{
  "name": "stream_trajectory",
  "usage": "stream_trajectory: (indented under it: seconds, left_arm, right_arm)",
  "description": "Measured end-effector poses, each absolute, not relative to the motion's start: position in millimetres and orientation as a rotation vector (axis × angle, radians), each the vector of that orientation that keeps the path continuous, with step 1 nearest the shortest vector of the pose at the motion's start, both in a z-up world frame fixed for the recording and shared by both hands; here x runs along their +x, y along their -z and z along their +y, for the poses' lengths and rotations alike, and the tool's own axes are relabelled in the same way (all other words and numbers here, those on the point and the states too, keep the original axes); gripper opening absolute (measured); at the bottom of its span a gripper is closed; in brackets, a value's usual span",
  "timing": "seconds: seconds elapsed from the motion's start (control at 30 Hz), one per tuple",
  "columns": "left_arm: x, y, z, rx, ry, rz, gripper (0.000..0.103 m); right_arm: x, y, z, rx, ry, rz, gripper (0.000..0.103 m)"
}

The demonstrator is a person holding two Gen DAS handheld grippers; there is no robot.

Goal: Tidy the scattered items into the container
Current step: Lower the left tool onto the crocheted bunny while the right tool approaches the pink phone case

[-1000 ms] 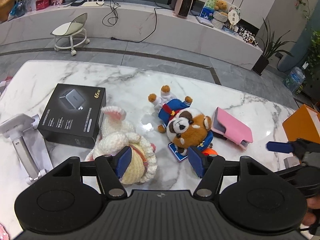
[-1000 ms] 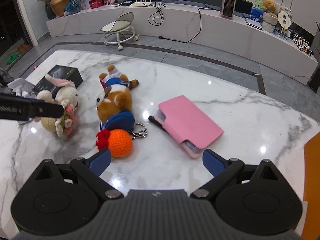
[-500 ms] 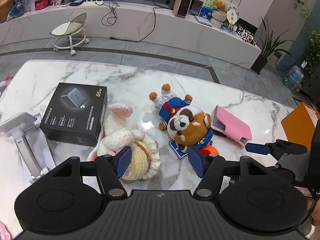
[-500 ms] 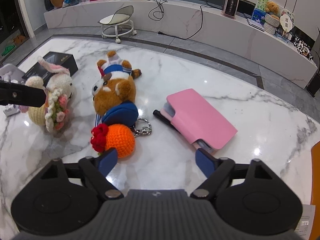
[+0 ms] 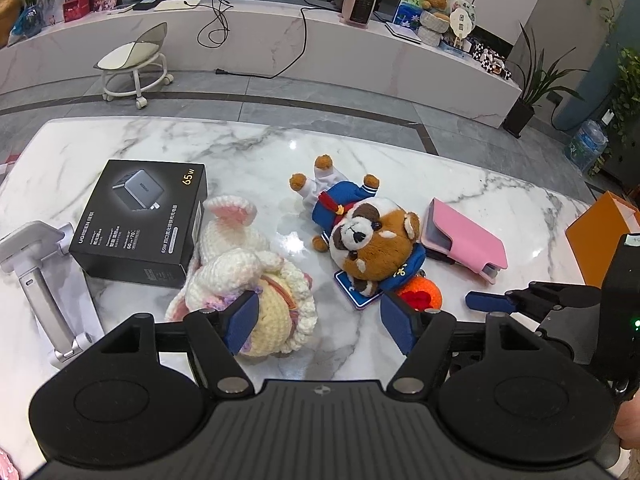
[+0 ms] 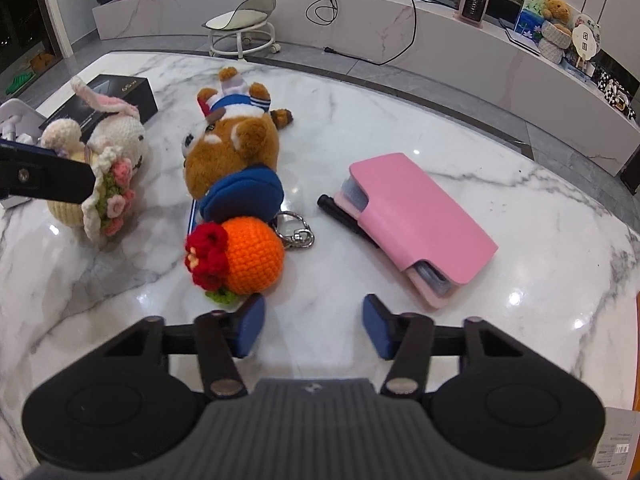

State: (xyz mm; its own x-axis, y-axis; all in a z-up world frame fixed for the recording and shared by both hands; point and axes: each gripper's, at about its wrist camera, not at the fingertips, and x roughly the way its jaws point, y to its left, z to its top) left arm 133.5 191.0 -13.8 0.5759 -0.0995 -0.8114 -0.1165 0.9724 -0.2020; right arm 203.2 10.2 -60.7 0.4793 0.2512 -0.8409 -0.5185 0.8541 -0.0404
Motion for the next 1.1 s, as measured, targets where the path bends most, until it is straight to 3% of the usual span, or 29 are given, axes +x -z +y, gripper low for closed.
stream_trajectory:
  seconds: [0.07,0.23,0.4,0.47,0.53,0.57,0.8,0.87,0.97,1.1]
  left_arm:
    - [133,13,191,-0.243,-0.008,0.961,0.079]
    - [128,6,191,-0.240,0.007,0.958,0.079]
    - [125,6,195,-0.227,0.014,0.970,0.079]
    - [126,11,197,-0.221,-0.002,0.977,0.079]
    - [126,11,198,-0.204,-0.024,0.974,0.079]
    - [127,10,198,-0.196,-0.028,0.974,0.079]
    - [131,11,194,-0.138,-0.050,0.967,0.089]
    - [136,22,195,-0.116,-0.073,0.980,0.089]
    - [142,36,199,-0.142,-0.078,1.020,0.089]
    - [144,43,203,-0.187,-0.085,1.008,0.089]
  right_arm:
    - [204,60,9,-0.299,-0.468,0.969,0.050]
    - [205,58,7,-0.291,-0.474,0.989,0.021]
    - [206,57,6,-0.284,-0.479,0.994,0.017]
    - [206,57,6,-0.281,-0.491,0.998,0.021]
    - [206,56,5,-0.270,-0.501,1.007,0.040]
    - [206,55,5,-0.263,-0.503,1.006,0.043]
    - [208,42,-4,-0.227,-0.508,0.993,0.047]
    - [210,35,-12,-0.209,-0.499,0.982,0.053]
    - [217,24,-27,-0.173,-0.467,0.944,0.070]
    - [232,13,-45,-0.156,-0.449,0.869,0.074]
